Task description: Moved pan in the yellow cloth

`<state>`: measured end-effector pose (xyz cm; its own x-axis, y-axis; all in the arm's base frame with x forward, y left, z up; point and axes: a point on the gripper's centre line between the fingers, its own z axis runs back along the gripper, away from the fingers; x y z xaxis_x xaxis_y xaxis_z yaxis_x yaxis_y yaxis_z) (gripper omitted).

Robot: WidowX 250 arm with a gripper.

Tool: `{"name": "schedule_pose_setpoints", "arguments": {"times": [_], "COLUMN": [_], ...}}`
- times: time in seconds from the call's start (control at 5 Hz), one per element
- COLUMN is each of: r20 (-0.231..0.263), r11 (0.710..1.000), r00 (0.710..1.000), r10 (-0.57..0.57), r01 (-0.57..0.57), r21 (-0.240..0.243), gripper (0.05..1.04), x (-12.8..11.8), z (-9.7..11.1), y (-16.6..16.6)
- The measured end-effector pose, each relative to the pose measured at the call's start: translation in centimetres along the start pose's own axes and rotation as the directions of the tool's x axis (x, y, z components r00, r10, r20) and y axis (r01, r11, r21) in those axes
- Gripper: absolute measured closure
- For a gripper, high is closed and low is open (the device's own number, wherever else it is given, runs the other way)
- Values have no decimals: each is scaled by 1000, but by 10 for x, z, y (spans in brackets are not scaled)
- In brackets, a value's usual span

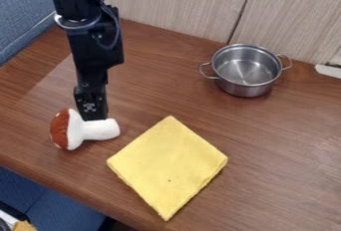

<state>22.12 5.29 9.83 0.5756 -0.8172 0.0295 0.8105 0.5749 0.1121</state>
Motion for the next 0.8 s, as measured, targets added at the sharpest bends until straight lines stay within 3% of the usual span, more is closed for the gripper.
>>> {"name": "schedule_pose_setpoints", "arguments": {"times": [0.2,0.4,0.6,0.8], "r20": [-2,32,20,66], "r11": [1000,999,995,983], "r00": [1000,999,995,982], "r10": [7,-5,-94,-180], "r01": [-7,6,95,177], "r21": [-23,-47,-23,47], "gripper": [83,83,83,83], "x": [2,29,69,108], "z": [-5,-6,-4,-3], "y": [-3,-6,-3,5]}}
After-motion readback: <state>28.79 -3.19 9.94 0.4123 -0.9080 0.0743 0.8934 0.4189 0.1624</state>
